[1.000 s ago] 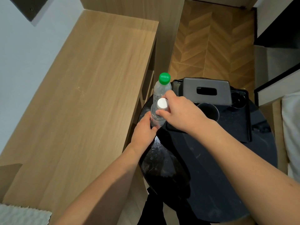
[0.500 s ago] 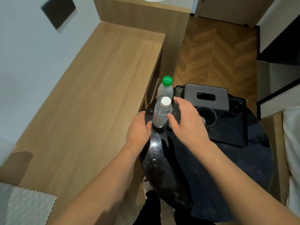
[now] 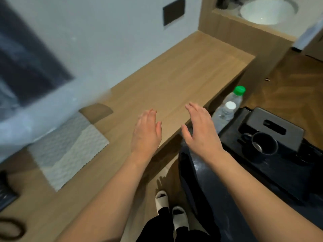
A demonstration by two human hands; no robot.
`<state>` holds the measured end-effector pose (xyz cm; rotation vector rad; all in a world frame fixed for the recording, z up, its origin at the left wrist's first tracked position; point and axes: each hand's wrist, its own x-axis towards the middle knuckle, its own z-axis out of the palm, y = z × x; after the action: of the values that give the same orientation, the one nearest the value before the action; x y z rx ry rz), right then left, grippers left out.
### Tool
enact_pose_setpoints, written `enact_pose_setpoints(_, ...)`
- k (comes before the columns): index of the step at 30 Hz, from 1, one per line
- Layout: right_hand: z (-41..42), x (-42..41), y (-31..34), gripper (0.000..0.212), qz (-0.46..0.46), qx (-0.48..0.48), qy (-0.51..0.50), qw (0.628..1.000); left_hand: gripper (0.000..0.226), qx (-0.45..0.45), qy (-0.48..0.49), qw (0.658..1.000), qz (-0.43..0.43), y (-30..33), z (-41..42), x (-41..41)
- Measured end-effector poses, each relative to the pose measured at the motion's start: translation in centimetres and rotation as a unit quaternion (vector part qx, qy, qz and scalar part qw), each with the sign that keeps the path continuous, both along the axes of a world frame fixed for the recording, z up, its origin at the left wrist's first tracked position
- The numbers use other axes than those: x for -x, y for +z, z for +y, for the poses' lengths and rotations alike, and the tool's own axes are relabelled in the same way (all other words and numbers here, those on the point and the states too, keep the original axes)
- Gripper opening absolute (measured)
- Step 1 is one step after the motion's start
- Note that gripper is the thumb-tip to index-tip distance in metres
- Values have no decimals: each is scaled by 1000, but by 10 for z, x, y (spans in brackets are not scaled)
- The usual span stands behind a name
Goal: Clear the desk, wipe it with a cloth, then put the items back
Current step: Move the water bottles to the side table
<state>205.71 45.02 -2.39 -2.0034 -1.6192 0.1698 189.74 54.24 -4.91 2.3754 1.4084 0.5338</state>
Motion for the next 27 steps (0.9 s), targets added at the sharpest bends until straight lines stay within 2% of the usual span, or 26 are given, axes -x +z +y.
enact_pose_setpoints(6, 21, 82, 7, 58, 15, 0, 133, 991, 46, -16, 123, 992, 10, 24, -21, 103)
enact_pose_setpoints(13, 36, 214, 15, 57, 3, -22, 269, 963, 44, -41, 265, 963, -7, 39, -59, 246)
enact_pose_setpoints(19, 20, 363, 28, 55, 7, -22, 379, 925, 40, -82, 367, 926, -19, 43, -114, 395)
enact_pose_setpoints(27, -30, 564, 41, 56, -5, -5, 497, 868, 38, -108, 504, 856, -31, 53, -215, 574)
